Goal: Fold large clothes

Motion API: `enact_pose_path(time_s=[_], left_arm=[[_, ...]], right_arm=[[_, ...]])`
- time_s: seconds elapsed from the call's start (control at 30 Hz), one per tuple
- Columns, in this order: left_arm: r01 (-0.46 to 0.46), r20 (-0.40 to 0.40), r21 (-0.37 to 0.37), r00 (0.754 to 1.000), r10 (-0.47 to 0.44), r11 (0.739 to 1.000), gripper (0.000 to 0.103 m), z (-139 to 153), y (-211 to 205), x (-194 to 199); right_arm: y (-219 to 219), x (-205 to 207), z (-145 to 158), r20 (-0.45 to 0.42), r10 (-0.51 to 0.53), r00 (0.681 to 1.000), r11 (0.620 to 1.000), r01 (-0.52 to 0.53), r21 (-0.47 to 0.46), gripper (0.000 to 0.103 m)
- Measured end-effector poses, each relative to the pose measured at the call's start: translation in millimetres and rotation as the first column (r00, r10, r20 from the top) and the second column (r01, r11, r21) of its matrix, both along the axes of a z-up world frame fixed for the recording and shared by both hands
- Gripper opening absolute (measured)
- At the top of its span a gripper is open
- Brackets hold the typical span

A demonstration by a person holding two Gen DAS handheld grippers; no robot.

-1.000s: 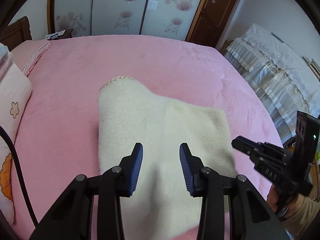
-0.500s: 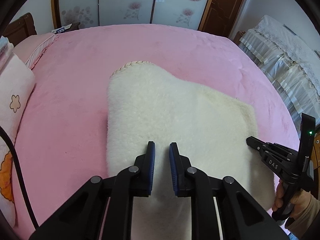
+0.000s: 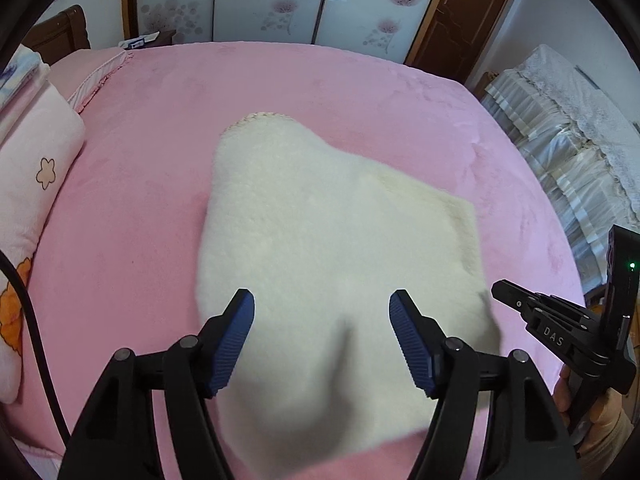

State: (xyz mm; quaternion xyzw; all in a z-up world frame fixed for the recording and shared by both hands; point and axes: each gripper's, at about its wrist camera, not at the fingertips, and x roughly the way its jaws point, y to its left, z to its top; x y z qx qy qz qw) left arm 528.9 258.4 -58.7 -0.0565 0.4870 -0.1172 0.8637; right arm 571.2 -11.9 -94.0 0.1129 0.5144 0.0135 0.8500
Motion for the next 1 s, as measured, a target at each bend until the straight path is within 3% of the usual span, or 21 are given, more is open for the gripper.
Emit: enact_pose_path(time_s=[0.47,0.73,1.0], left_arm=[[0.044,-0.035,-0.062,0.998,-0.046,0.997,0.069,68.3,-43.6,-122.0],[0.029,-0.062,-0.104,0.997,-0.035,0.994,0.069,109.6,-76.6,-223.1],[0.009,-0.094,-0.109,0.995,-0.019,0.994,0.069,127.8,-118.5,-327.9]], right_arm=[[-37.8,-119.8,83.8,-0.039,0.014,0.999,0.999,-0.012,0.052,0.003],[-67.7,-211.8,134.6,-0.037,0.077,0.996,0.996,-0.076,0.044,0.004],[-108.1,-309.3,170.8,-0.036,0.125,0.992,0.991,-0.123,0.049,0.004]])
